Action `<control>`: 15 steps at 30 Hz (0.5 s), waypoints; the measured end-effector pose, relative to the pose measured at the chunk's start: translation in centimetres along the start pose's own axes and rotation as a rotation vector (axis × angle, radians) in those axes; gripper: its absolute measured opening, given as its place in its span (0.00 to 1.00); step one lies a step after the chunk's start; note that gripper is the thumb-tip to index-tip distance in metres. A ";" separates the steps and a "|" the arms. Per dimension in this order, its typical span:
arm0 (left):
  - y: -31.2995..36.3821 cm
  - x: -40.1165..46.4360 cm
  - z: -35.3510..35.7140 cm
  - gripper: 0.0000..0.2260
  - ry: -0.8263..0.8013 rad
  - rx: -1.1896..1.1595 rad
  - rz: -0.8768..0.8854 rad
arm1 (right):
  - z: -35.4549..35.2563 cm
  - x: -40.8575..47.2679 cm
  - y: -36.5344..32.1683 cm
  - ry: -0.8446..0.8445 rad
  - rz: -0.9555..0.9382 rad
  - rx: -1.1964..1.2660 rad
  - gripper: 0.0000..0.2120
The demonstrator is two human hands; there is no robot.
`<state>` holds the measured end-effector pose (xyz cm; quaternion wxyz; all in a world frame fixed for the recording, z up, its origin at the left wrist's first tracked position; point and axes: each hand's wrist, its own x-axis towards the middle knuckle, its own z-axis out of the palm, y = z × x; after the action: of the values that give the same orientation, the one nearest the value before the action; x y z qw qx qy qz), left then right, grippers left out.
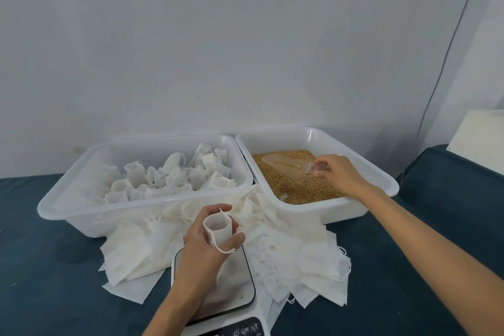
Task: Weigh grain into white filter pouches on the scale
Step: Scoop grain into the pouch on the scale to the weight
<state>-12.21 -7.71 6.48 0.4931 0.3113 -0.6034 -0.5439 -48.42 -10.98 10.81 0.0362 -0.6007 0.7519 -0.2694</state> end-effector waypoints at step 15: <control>-1.2 0.2 -0.2 0.16 0.029 0.152 -0.025 | -3.6 -6.9 -10.3 -0.087 -0.563 0.046 0.15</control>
<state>-12.32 -8.23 5.32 0.4698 0.3632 -0.6317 -0.4983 -38.73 -4.74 16.65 0.0058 -0.7958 0.5468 -0.2600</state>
